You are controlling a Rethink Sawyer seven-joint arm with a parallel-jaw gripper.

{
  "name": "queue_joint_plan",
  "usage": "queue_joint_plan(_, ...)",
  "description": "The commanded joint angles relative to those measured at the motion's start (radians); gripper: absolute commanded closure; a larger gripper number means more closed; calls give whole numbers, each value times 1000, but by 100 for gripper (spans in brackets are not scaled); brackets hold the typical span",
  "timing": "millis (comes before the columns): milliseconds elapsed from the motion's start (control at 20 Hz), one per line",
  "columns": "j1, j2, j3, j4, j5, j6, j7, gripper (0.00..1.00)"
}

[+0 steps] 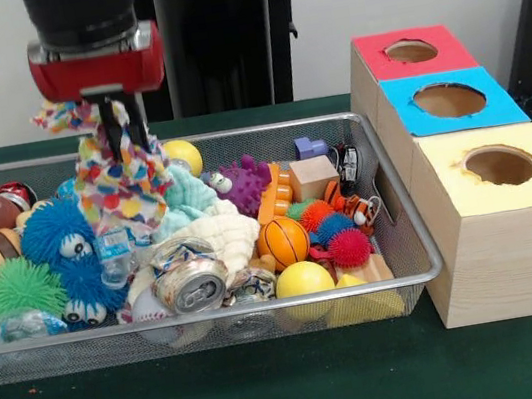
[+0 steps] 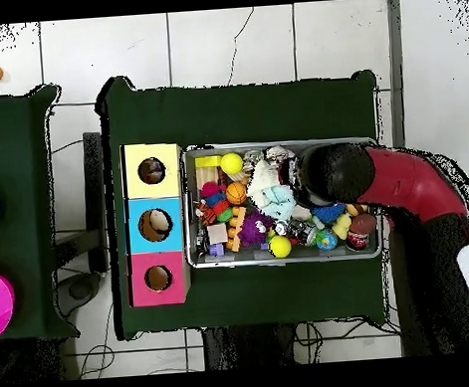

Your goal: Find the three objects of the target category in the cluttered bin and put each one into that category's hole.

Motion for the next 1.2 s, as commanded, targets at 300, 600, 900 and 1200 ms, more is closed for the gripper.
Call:
queue_joint_plan(300,12,-79,108,150,134,111,-6,100)
queue_joint_plan(600,8,-60,133,211,235,75,48,100)
queue_joint_plan(900,38,-88,129,275,332,41,118,100)
queue_joint_plan(1200,116,-112,81,296,366,-7,191,100)
